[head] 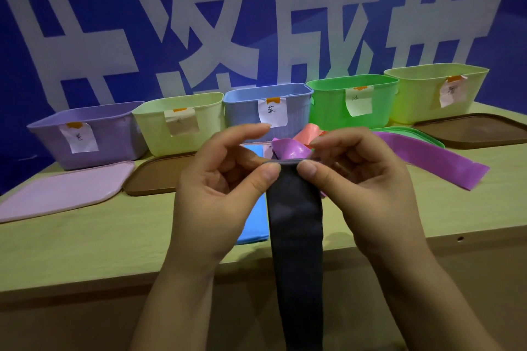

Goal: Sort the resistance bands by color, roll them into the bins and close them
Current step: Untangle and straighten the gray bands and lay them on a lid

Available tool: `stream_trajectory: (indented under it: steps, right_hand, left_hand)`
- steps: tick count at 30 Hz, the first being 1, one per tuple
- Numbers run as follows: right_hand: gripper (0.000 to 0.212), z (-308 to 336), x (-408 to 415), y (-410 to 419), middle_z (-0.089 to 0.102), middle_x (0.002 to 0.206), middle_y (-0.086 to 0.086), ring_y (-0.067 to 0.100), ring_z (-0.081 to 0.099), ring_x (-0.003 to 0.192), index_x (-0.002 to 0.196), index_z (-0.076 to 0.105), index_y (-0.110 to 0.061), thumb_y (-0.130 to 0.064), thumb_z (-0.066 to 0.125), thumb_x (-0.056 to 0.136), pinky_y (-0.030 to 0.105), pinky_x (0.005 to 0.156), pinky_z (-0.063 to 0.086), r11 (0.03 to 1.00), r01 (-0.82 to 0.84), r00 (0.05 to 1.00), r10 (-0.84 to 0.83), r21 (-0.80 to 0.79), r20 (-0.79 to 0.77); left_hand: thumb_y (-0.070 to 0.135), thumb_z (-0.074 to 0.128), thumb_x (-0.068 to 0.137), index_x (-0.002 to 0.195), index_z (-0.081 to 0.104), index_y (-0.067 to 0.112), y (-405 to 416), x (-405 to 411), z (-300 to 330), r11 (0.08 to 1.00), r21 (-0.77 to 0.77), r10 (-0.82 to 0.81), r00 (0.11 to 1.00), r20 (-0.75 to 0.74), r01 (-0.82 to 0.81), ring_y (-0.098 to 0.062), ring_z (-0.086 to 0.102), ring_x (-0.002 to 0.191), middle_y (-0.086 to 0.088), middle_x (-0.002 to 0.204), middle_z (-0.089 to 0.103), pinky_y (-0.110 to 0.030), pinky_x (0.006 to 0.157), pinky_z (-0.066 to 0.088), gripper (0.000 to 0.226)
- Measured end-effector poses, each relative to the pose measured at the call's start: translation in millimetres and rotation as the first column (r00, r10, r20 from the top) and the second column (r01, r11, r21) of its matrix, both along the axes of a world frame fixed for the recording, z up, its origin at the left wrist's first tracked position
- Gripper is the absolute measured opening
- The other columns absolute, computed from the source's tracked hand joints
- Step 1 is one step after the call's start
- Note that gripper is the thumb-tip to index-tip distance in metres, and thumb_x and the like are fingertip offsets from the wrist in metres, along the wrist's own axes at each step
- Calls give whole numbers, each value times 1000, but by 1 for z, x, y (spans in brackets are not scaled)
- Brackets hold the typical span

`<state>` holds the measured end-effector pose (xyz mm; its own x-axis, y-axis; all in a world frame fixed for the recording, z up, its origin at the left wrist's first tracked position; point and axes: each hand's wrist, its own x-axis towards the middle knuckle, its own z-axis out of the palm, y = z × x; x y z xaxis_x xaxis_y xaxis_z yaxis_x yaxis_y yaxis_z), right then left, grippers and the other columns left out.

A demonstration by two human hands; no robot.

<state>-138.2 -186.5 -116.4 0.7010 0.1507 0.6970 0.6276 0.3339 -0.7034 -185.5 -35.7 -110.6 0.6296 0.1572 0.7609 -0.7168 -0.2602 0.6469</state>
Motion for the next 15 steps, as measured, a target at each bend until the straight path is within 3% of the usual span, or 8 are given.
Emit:
stream_trajectory:
  steps: [4, 6, 8, 12, 15]
  right_hand:
    - [22, 4, -3, 3, 65, 67, -8, 5, 59, 63, 67, 68, -26, -5, 72, 68, 14, 58, 45, 991, -125, 991, 127, 40, -48]
    - [22, 7, -6, 6, 65, 64, -8, 3, 59, 60, 64, 69, -23, -1, 69, 67, 12, 55, 44, 978, -191, 977, 198, 91, -82]
    - [21, 8, -8, 9, 66, 63, -8, 1, 60, 59, 63, 68, -20, 1, 67, 68, 10, 54, 44, 966, -229, 967, 240, 121, -86]
    - [17, 9, -7, 12, 66, 65, -7, 6, 59, 62, 65, 69, -24, -8, 71, 69, 12, 54, 43, 987, -150, 985, 155, 59, -80]
    - [16, 9, -7, 15, 64, 67, -6, 10, 55, 63, 66, 68, -29, -14, 71, 70, 15, 51, 41, 994, -113, 990, 112, -6, -91]
  left_hand:
    - [17, 70, 68, 105, 64, 29, 0, 4, -3, 948, -214, -261, 960, -105, 235, -8, 59, 75, 7, 75, 61, -19, 70, 51, 39]
    - [20, 78, 62, 109, 62, 19, 0, 2, -3, 856, -346, -466, 862, -198, 383, -11, 61, 81, 2, 84, 64, -20, 72, 52, 50]
    - [38, 82, 65, 111, 66, 20, 0, 0, -5, 800, -339, -586, 767, -261, 495, -15, 64, 97, -1, 103, 68, -23, 79, 53, 51]
    - [47, 70, 77, 118, 67, 23, -6, -3, -4, 777, -328, -624, 727, -286, 538, -14, 59, 117, 2, 127, 63, -21, 89, 48, 48]
    - [45, 72, 71, 111, 71, 22, -10, -3, -4, 758, -407, -644, 687, -337, 510, -15, 63, 110, -1, 117, 68, -21, 83, 51, 46]
